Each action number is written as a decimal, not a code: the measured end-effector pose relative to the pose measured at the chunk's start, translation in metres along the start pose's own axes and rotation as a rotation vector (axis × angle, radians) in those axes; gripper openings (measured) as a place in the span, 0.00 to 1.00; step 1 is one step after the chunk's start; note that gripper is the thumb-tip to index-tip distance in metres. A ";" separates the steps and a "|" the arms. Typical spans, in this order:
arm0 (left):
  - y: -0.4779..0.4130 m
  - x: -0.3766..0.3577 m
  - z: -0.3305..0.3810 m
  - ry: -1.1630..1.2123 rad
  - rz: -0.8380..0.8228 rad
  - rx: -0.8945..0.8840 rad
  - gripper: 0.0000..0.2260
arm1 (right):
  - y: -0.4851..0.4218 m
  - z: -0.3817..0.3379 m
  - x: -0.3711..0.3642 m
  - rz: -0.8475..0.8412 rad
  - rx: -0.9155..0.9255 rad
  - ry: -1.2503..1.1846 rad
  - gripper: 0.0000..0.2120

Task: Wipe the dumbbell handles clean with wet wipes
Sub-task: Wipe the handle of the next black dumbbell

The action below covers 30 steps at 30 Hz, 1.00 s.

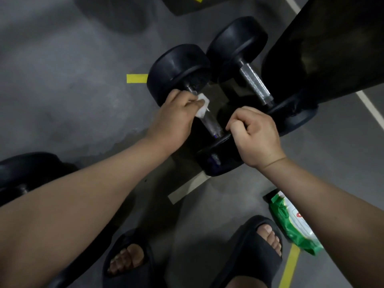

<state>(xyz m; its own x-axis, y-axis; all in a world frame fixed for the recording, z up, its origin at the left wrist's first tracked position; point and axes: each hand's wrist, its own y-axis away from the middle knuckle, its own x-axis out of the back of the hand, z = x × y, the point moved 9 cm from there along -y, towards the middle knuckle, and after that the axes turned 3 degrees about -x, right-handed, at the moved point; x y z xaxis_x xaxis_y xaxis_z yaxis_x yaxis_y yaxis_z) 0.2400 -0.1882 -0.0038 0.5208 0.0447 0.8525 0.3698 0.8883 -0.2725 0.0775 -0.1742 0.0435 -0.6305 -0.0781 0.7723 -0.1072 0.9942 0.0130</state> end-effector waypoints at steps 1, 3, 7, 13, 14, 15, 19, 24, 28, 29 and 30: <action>0.001 0.004 -0.004 0.037 0.052 0.082 0.15 | 0.000 -0.001 0.000 -0.001 -0.003 -0.002 0.11; 0.009 0.006 -0.009 0.137 0.129 0.270 0.14 | 0.000 -0.001 -0.001 -0.003 -0.005 -0.008 0.12; 0.032 -0.004 -0.019 0.503 0.241 0.793 0.09 | 0.000 -0.002 0.000 0.005 0.001 -0.010 0.12; 0.044 -0.030 -0.032 1.152 0.539 1.403 0.09 | 0.000 -0.001 -0.002 0.003 0.002 -0.010 0.11; 0.042 -0.033 -0.032 1.222 0.559 1.449 0.11 | 0.000 -0.001 -0.001 0.004 0.004 -0.008 0.11; 0.040 -0.038 -0.031 1.292 0.574 1.488 0.13 | 0.000 -0.001 -0.001 0.005 0.006 -0.003 0.11; 0.044 -0.057 -0.025 1.459 0.522 1.594 0.14 | 0.000 -0.002 -0.001 0.013 0.015 0.004 0.11; 0.035 -0.060 -0.027 1.564 0.402 1.569 0.09 | 0.000 -0.004 -0.002 0.014 0.033 0.002 0.10; 0.052 -0.067 0.000 1.430 0.118 1.488 0.09 | -0.001 -0.004 -0.002 0.012 0.036 -0.005 0.10; 0.057 -0.068 0.009 1.413 0.051 1.475 0.09 | -0.001 -0.003 -0.001 0.013 0.035 -0.008 0.10; 0.059 -0.069 0.011 1.392 0.011 1.465 0.08 | -0.001 -0.002 -0.001 0.016 0.036 -0.010 0.10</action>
<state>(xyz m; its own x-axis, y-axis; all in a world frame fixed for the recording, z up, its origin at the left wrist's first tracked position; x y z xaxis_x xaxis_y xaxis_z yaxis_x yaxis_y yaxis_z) 0.2180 -0.1337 -0.0738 0.9060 0.3740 -0.1984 -0.0449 0.5510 0.8333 0.0803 -0.1749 0.0441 -0.6400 -0.0629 0.7658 -0.1242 0.9920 -0.0223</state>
